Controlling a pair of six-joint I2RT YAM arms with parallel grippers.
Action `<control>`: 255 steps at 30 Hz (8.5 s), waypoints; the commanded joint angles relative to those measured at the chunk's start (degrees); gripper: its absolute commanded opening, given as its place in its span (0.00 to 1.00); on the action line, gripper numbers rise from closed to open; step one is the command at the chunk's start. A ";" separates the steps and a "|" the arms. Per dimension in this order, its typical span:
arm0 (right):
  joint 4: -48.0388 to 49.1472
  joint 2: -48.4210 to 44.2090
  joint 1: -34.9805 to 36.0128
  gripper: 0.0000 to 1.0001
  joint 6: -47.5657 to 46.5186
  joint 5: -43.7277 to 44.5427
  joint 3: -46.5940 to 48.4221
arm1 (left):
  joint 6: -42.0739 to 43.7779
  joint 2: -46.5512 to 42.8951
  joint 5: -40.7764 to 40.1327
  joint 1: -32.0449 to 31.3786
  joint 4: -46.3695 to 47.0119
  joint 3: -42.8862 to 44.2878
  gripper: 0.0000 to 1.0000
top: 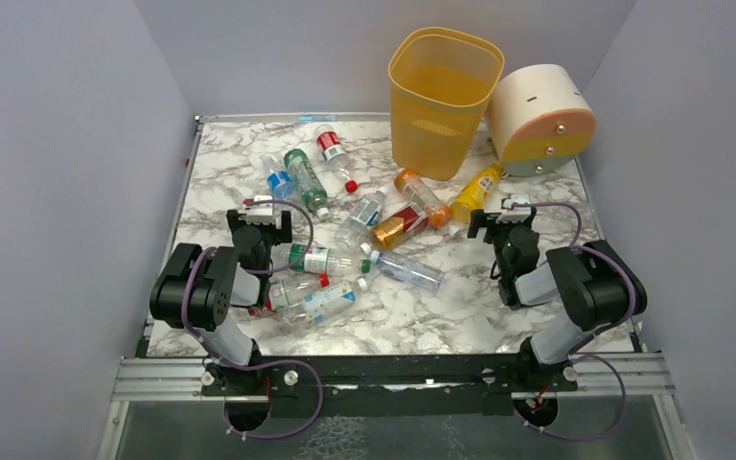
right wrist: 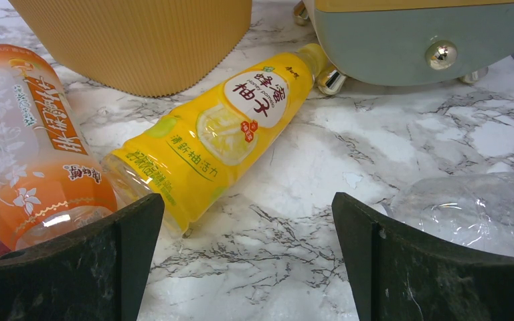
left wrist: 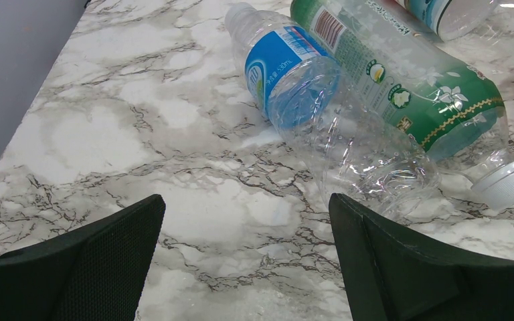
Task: Put the plastic bottles in the bin
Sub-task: Pick up the plastic bottle at the center of the board.
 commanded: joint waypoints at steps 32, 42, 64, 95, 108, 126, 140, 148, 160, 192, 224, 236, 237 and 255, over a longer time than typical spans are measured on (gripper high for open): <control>3.23 -11.42 -0.35 0.99 -1.48 -3.61 -6.90 | -10.21 -38.71 -0.72 1.59 -21.89 -4.58 0.99; -29.19 -37.40 -0.33 0.99 -0.44 -11.64 1.54 | -14.87 -49.72 8.94 1.41 -39.26 7.93 0.99; -77.48 -46.32 -0.33 0.99 10.13 -23.33 42.49 | -29.77 -48.18 20.94 1.32 -70.28 37.50 0.99; -97.42 -43.59 -0.34 0.99 28.17 -16.61 44.42 | -43.50 -58.51 33.48 1.32 -81.76 27.09 0.99; -101.92 -27.33 -0.33 1.00 24.91 -23.74 43.51 | -40.34 -50.82 34.81 -5.75 -70.00 24.76 0.99; -98.84 -25.50 -0.33 0.99 24.38 -25.86 38.42 | -34.92 -29.02 26.90 -22.93 -71.23 33.30 0.99; -90.71 -24.22 -0.33 1.00 25.56 -37.75 31.32 | -32.50 -24.31 22.93 -23.37 -80.80 40.74 0.99; -87.99 -20.55 -0.05 0.97 26.16 -38.33 32.64 | -34.05 -21.37 22.41 -23.38 -82.65 40.72 0.99; -85.27 -12.56 11.24 0.92 33.05 -27.94 37.97 | -34.84 -25.53 22.63 -23.37 -79.27 36.06 0.99; -100.32 -2.46 32.51 0.93 8.11 -7.01 45.10 | -32.93 -29.40 21.94 -23.40 -81.61 34.58 0.99; -109.02 -7.32 36.85 0.46 11.72 -6.67 52.05 | -32.54 -29.86 21.77 -23.37 -82.23 36.00 0.99; -113.53 -16.75 36.82 0.43 14.40 -0.29 60.71 | -32.87 -30.79 21.70 -23.37 -82.63 36.66 0.99; -113.77 -16.80 36.82 0.43 14.36 0.66 62.00 | -32.90 -30.94 21.65 -23.37 -82.59 36.61 0.99; -102.79 -9.49 30.84 0.46 7.66 12.14 87.45 | -35.15 -33.90 24.05 -23.39 -82.24 35.88 0.99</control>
